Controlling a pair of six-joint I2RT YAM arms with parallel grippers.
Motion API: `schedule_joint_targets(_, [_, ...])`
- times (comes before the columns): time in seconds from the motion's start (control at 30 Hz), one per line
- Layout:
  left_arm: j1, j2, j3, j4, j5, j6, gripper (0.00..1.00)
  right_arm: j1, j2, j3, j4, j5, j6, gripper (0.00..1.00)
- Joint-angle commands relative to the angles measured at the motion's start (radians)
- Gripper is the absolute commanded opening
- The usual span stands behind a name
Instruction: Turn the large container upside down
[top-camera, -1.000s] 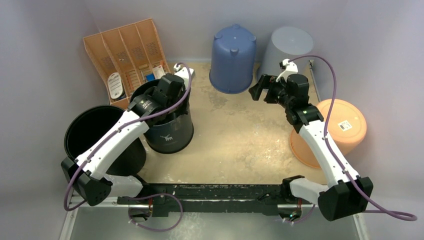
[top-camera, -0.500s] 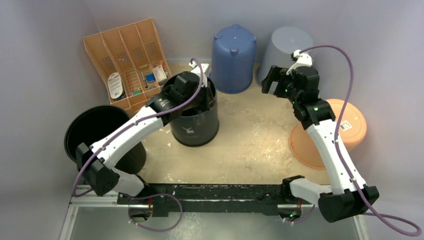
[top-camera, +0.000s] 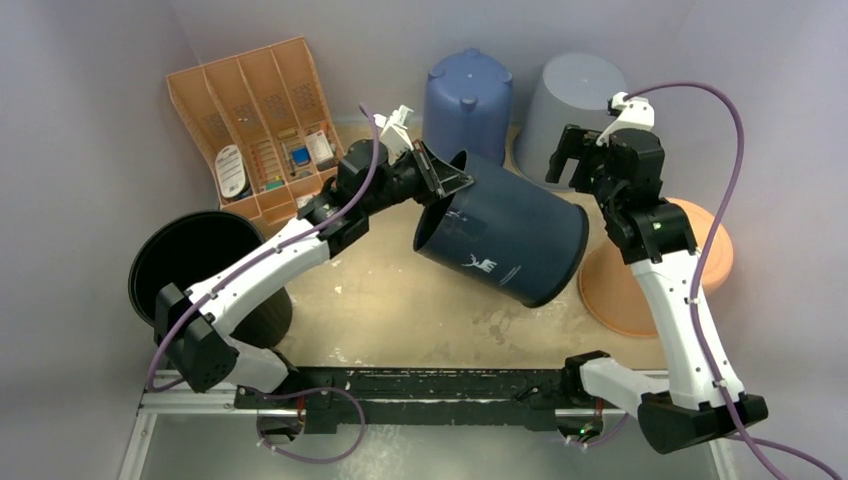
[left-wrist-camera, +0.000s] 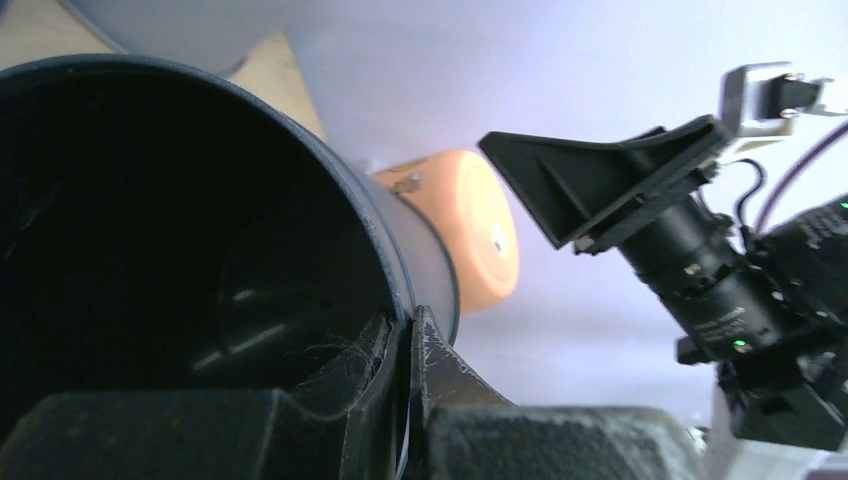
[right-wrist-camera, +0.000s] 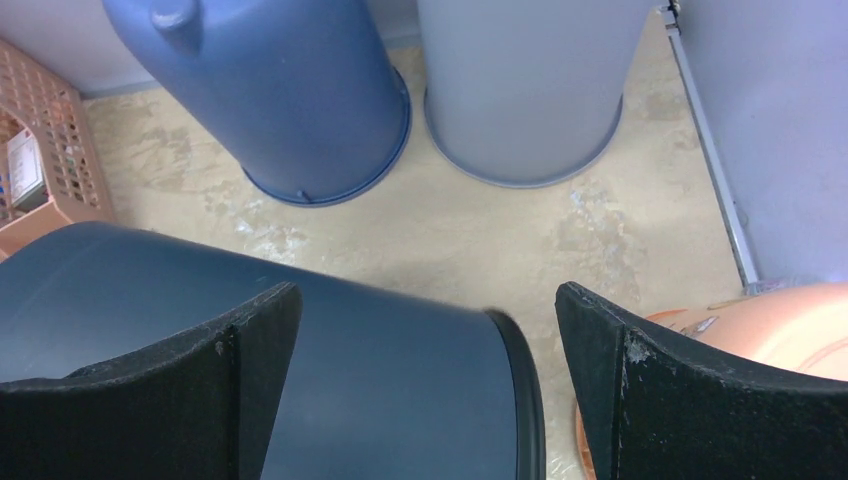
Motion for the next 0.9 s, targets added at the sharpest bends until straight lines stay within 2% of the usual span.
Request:
schedule_joint_targets(0.0, [0.041,-0.079,-0.004,0.221,0.036,-0.058,0.00,-0.004,-0.031,-0.001,-0.019,-0.075,0.006,1.00])
schedule_joint_targets(0.23, [0.143,-0.178,-0.183,0.202,0.067,-0.039,0.00,-0.023,-0.075,-0.097,0.008,-0.345,0.056,1.00])
schedule_joint_targets(0.33, [0.190,-0.226,-0.236,0.127,0.072,0.014,0.00,-0.030,-0.101,-0.152,0.047,-0.466,0.101,1.00])
schedule_joint_targets(0.47, [0.214,-0.253,-0.248,-0.029,0.075,0.192,0.00,-0.030,-0.125,-0.256,0.127,-0.614,0.178,1.00])
schedule_joint_targets(0.67, [0.215,-0.238,-0.288,-0.189,0.019,0.390,0.00,-0.036,-0.144,-0.351,0.196,-0.685,0.251,1.00])
schedule_joint_targets(0.87, [0.216,-0.206,-0.311,-0.323,-0.090,0.511,0.00,-0.118,-0.154,-0.419,0.260,-0.788,0.320,1.00])
